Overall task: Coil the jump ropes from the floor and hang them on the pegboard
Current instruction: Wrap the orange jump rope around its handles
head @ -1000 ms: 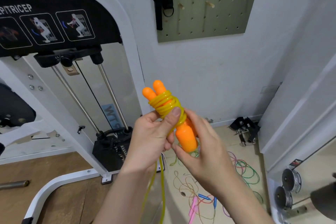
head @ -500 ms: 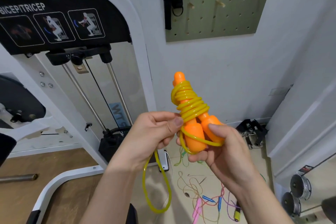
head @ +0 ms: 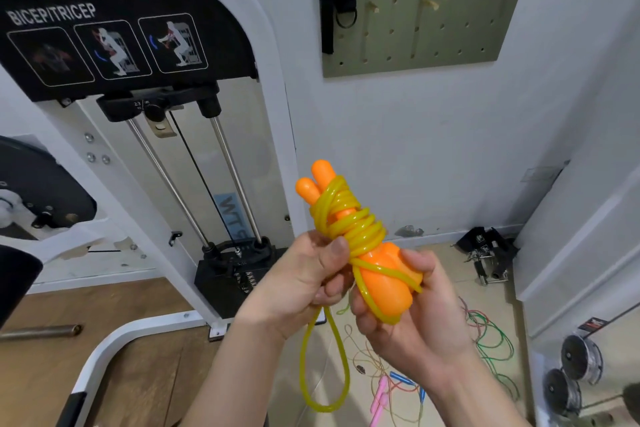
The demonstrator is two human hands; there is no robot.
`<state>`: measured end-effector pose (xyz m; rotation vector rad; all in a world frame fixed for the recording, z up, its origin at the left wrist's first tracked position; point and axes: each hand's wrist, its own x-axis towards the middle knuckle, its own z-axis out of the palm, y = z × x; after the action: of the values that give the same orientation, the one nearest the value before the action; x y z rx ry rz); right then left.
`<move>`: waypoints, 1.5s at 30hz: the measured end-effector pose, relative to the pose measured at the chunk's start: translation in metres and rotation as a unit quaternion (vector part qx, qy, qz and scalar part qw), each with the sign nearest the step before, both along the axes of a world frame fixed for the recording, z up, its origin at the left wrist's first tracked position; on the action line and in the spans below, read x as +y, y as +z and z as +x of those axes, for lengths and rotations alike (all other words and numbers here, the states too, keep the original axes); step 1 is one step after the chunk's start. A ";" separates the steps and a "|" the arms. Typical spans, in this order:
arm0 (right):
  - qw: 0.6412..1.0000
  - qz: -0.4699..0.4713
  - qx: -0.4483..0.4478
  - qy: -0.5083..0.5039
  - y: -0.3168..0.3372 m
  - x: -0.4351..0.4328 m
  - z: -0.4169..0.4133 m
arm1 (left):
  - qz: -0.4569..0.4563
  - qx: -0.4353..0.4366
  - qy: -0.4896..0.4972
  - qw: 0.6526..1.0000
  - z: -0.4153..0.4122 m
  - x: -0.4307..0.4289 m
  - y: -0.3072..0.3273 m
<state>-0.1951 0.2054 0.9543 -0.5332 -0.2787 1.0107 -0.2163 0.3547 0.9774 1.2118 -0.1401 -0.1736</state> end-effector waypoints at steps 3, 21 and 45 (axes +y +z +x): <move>0.991 -0.121 -0.018 -0.060 0.009 -0.003 0.001 | 0.047 -0.026 0.062 0.997 -0.002 -0.004 0.003; 0.901 -0.265 -0.230 -0.257 0.020 -0.009 0.012 | 0.144 0.003 0.133 0.981 0.000 0.011 0.016; 0.750 -0.389 -0.517 -0.134 0.021 -0.006 0.015 | 0.197 0.049 0.153 0.967 0.000 0.018 0.008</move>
<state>-0.1803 0.1992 0.9752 -1.8602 -0.7407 0.4003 -0.2167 0.3732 0.9857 1.5998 0.1766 0.0124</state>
